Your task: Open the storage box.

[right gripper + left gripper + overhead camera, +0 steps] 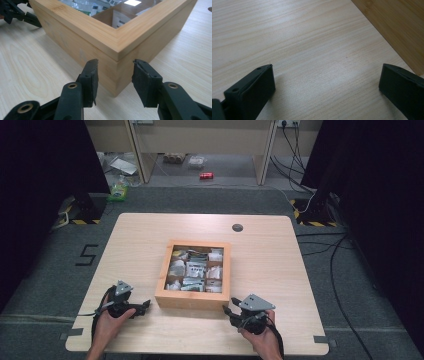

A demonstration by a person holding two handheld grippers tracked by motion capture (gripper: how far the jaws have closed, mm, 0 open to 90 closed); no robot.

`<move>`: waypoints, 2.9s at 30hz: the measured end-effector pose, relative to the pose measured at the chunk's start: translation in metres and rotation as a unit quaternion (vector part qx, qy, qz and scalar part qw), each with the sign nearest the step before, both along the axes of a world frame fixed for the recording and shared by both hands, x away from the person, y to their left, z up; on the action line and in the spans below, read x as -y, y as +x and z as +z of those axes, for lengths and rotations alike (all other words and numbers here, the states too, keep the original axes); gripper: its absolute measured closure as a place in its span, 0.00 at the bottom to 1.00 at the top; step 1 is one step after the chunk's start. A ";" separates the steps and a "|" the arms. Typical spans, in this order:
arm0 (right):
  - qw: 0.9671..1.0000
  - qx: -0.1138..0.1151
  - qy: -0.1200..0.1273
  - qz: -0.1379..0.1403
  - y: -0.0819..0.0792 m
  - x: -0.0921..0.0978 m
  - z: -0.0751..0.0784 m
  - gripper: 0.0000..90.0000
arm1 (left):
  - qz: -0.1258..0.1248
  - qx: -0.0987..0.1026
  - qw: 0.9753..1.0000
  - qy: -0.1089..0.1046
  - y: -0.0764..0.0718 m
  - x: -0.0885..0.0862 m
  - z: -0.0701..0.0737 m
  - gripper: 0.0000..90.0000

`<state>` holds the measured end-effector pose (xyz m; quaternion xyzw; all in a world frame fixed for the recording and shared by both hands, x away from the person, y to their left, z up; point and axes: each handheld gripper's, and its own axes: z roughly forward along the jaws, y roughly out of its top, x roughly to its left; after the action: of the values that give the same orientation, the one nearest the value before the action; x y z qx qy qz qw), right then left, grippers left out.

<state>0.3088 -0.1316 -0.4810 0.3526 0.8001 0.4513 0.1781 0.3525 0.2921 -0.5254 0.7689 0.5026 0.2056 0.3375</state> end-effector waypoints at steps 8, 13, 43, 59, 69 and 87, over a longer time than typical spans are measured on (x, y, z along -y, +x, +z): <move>1.000 0.011 -0.007 0.003 0.001 -0.003 0.001 0.65 | 0.000 0.000 1.000 0.000 0.000 0.000 0.000 0.00; 1.000 0.018 -0.006 -0.001 0.003 -0.003 0.002 0.69 | 0.000 -0.001 1.000 0.000 0.000 0.000 0.000 0.00; 0.997 0.031 0.067 -0.001 0.029 -0.005 0.032 0.69 | 0.000 -0.001 1.000 0.000 0.001 0.000 0.000 0.00; 0.993 0.045 0.113 -0.010 0.061 -0.017 0.059 0.70 | -0.001 -0.001 1.000 0.001 0.001 0.000 0.000 0.00; 0.993 0.053 0.108 -0.016 0.076 -0.020 0.068 0.71 | 0.000 -0.001 1.000 0.000 0.001 0.000 0.000 0.00; 0.991 0.075 0.102 -0.033 0.102 -0.024 0.091 0.71 | 0.000 -0.001 1.000 -0.001 0.001 0.000 0.000 0.00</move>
<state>0.4108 -0.1080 -0.3898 0.3603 0.7220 0.5499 0.2157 0.3532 0.2918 -0.5253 0.7689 0.5033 0.2041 0.3373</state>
